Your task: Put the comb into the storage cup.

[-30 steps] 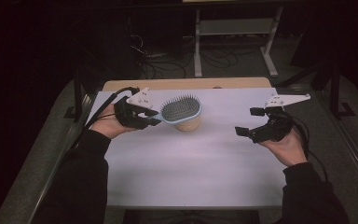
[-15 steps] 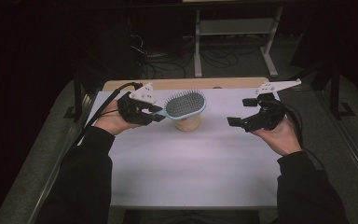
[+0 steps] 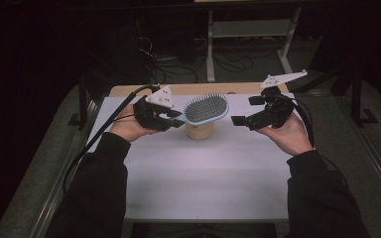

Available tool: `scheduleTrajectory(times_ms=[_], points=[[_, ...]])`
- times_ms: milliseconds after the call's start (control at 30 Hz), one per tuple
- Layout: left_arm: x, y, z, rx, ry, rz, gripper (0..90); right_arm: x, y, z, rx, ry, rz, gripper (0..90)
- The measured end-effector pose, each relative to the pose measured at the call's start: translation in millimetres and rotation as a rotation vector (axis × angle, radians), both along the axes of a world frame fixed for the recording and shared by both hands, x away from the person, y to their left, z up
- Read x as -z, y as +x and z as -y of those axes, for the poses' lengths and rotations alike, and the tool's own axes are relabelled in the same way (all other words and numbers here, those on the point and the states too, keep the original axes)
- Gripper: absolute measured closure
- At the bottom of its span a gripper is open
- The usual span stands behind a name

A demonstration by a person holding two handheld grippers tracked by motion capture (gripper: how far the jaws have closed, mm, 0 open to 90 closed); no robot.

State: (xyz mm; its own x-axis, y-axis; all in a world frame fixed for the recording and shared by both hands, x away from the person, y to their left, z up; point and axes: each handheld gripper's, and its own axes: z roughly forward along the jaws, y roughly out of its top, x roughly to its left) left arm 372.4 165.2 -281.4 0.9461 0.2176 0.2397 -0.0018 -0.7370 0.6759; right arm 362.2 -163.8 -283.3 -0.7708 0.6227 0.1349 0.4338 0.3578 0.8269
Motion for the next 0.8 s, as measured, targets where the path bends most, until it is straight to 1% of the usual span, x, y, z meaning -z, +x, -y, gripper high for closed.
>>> scheduleTrajectory(times_ms=[200,267,400,467,533,567,600,667,700,800], points=[[-3.6,-0.4,5.1,0.017,-0.015,-0.004,69.7,-5.8,4.6,-6.1,-0.010,0.014,-0.004,0.0],[-4.5,-0.6,7.2,0.021,-0.040,-0.005,69.8,-8.6,8.4,-10.1,-0.015,0.038,-0.025,0.0],[-4.4,-0.1,8.6,0.025,-0.047,-0.001,69.7,-11.2,11.6,-15.5,-0.019,0.045,-0.041,0.0],[-3.9,-0.2,9.3,0.025,-0.059,0.005,69.7,-12.4,13.0,-18.4,-0.018,0.045,-0.045,0.0],[-3.7,0.0,9.1,0.022,-0.059,0.006,69.8,-13.0,13.7,-19.2,-0.017,0.052,-0.046,0.0],[-3.0,-0.5,8.8,0.015,-0.069,0.013,69.8,-14.6,15.2,-19.2,-0.005,0.069,-0.052,0.0],[-3.0,-0.5,8.8,0.015,-0.069,0.013,69.7,-14.6,15.2,-19.2,-0.005,0.069,-0.052,0.0],[-2.6,-1.3,8.9,0.010,-0.080,0.025,69.8,-14.6,17.0,-18.7,-0.004,0.094,-0.068,0.0],[-1.9,-1.7,9.3,0.007,-0.092,0.033,69.8,-14.8,17.4,-18.1,-0.004,0.106,-0.076,0.0],[-1.1,-1.7,10.3,0.007,-0.097,0.034,69.8,-15.9,16.9,-16.8,-0.010,0.134,-0.080,0.0]])
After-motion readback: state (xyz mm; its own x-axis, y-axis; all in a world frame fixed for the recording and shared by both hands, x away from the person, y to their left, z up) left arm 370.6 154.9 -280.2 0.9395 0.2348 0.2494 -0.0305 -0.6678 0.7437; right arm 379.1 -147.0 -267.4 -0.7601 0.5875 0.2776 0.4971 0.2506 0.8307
